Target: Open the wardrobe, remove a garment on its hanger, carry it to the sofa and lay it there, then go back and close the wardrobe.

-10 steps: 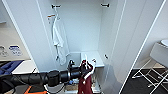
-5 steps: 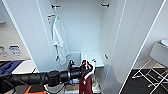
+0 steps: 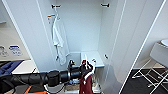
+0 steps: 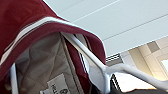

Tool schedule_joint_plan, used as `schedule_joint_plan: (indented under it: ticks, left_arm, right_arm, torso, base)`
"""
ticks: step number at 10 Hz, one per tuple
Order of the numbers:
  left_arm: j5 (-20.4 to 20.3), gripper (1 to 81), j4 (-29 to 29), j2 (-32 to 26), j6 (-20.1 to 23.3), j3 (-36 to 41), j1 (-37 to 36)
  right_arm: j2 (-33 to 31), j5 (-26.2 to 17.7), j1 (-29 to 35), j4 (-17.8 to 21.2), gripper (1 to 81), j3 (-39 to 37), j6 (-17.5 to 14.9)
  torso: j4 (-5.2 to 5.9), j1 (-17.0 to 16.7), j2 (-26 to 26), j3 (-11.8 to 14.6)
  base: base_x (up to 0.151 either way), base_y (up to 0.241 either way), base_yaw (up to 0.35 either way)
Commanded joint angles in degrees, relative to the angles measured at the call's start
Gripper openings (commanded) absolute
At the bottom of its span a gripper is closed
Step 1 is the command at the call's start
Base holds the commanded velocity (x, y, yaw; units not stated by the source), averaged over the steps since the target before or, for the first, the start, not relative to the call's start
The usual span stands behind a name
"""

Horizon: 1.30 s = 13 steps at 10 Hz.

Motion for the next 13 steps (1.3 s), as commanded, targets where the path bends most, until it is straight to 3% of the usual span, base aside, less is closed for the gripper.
schedule_joint_plan:
  ticks: [1,8,13]
  left_arm:
    - [6.5,1.0,3.2,-0.2,0.4,2.7,-9.3]
    - [8.5,1.0,2.5,0.1,0.4,1.5,-9.3]
    - [9.2,1.0,2.4,0.0,0.4,1.5,-9.3]
  right_arm:
    - [0.0,-2.7,1.8,-0.2,81.1,0.5,-0.1]
    - [0.0,-2.7,1.6,-0.2,81.1,0.5,-0.1]
    - [0.0,-2.7,1.5,-0.4,81.1,0.5,-0.1]
  torso:
    - [0.00,0.0,0.0,0.0]
    - [0.00,0.0,0.0,0.0]
    - [0.00,0.0,0.0,0.0]
  base:
    - [0.000,0.000,0.000]
    - [0.000,0.000,0.000]
    - [0.000,0.000,-0.213]
